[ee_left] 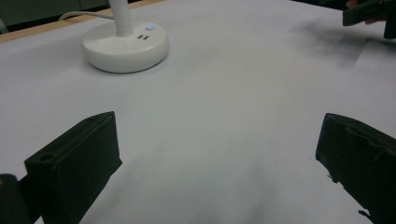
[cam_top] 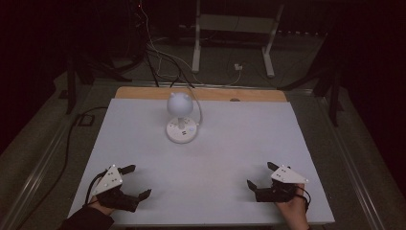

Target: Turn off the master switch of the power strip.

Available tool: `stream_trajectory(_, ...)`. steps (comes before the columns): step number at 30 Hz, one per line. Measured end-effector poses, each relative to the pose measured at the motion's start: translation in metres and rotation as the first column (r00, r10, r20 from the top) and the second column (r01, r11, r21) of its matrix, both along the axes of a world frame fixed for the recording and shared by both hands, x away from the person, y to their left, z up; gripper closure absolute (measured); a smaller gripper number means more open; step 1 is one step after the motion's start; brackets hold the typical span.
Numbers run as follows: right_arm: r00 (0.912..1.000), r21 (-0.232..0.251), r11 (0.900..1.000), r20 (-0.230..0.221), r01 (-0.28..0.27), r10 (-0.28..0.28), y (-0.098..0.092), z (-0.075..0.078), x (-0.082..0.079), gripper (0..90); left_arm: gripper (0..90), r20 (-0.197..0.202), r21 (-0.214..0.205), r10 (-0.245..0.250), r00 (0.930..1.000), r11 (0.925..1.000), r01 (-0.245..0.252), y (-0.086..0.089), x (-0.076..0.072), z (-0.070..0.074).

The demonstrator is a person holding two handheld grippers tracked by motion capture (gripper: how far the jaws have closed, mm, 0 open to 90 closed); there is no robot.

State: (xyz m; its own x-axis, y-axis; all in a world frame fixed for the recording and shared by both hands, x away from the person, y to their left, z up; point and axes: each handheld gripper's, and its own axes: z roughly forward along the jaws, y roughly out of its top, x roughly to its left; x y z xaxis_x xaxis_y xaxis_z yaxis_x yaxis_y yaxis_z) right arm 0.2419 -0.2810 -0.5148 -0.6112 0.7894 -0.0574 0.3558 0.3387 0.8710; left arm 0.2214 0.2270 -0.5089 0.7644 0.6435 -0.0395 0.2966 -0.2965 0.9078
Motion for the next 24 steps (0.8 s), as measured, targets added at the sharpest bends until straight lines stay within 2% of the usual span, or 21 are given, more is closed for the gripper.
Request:
stream_trajectory(5,0.9999,0.007,0.9999,0.009,0.010,-0.010,-0.0007,0.0012,-0.0003,0.0,0.3,0.001,-0.003,0.000,1.0000,1.0000,0.000,0.0007,-0.0001,0.0004)
stream_trajectory(20,0.9999,-0.010,0.9999,-0.008,0.013,-0.013,0.0004,0.0002,0.0004,0.0,0.3,-0.014,-0.007,-0.009,0.9999,0.9999,0.009,0.0002,0.0005,-0.0005)
stream_trajectory(24,0.9998,-0.001,0.9999,-0.012,0.016,-0.016,0.0010,0.0010,-0.0003,0.0,0.3,-0.016,-0.010,-0.010,0.9998,0.9999,0.010,0.0003,0.0005,-0.0004)
